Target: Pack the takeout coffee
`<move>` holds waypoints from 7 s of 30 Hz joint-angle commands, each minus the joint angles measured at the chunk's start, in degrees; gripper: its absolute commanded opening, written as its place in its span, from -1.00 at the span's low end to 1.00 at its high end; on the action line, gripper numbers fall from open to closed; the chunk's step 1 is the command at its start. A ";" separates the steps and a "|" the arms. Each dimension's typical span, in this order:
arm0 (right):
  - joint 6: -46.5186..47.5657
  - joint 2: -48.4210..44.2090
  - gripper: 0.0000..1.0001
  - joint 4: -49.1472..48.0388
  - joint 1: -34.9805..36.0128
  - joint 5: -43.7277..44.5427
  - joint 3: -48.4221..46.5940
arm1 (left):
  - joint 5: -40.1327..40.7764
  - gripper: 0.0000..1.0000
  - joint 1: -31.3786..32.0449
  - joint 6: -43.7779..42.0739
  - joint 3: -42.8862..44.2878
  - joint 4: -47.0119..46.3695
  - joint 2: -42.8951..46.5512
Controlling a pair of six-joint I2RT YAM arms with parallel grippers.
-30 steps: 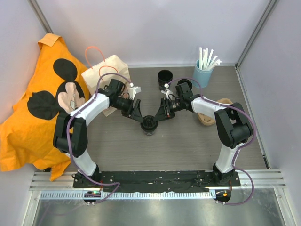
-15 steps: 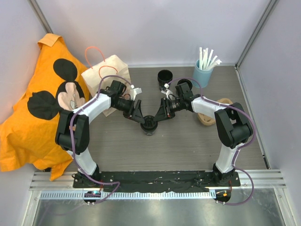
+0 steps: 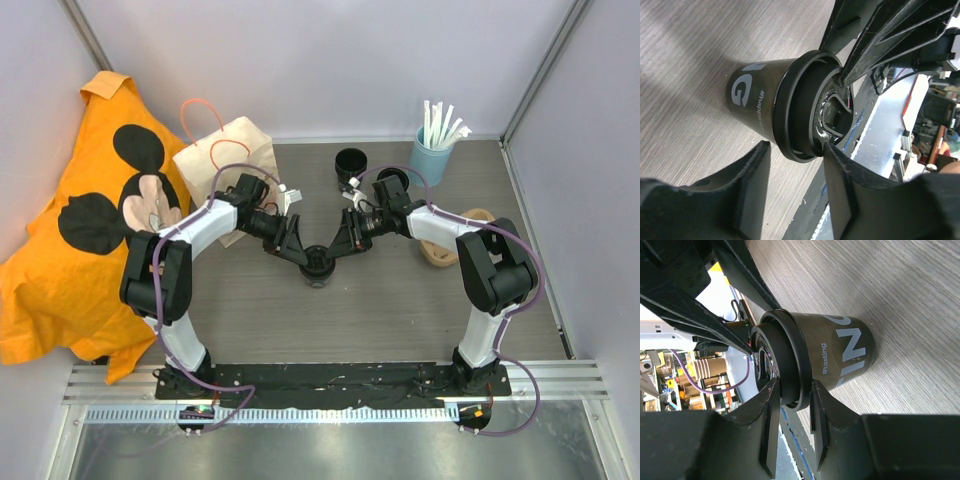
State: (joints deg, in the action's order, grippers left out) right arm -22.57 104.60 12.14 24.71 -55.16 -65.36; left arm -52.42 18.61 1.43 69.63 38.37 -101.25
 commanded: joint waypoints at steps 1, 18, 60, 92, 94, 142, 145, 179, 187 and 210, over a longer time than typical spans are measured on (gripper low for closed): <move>1.12 -2.73 -0.92 -0.45 0.34 -0.48 -1.52 | -0.22 -0.07 -0.33 -0.03 0.34 -1.02 -1.23; 1.38 -1.33 -0.95 -0.54 0.34 -0.57 -1.08 | 4.43 -0.22 -0.24 0.50 0.78 -0.67 -3.43; 7.18 7.55 -0.98 8.42 3.86 11.56 -4.42 | 21.13 -0.28 5.20 -2.84 5.52 5.92 -10.45; 8.95 14.40 -0.98 13.52 6.05 16.66 -6.71 | 27.11 -0.42 6.61 -3.10 8.95 9.27 -16.70; 9.12 14.41 -0.98 13.44 6.14 16.40 -6.88 | 26.41 -0.42 6.61 -3.01 9.04 9.09 -16.35; 15.45 9.22 -0.48 20.73 5.88 6.99 -11.01 | 29.31 -0.58 3.80 0.77 9.74 7.60 -16.96; 15.27 10.36 -0.66 20.73 5.88 5.77 -11.10 | 28.78 -0.58 3.71 0.94 9.83 7.51 -16.96; 18.79 10.28 -0.07 24.25 5.88 2.51 -17.25 | 20.69 -0.01 3.36 0.85 7.89 4.78 -11.60; 18.88 9.66 0.10 25.12 5.79 2.07 -18.48 | 20.17 -0.01 3.01 0.77 7.89 4.70 -10.63; 18.35 7.82 0.32 26.18 4.21 2.51 -20.94 | 17.62 0.06 1.34 0.59 7.28 4.52 -7.65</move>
State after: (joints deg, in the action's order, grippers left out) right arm -4.40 114.28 37.47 29.28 -51.29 -84.03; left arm -46.96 20.69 5.52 78.67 50.17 -108.33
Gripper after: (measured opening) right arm 0.663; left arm 0.531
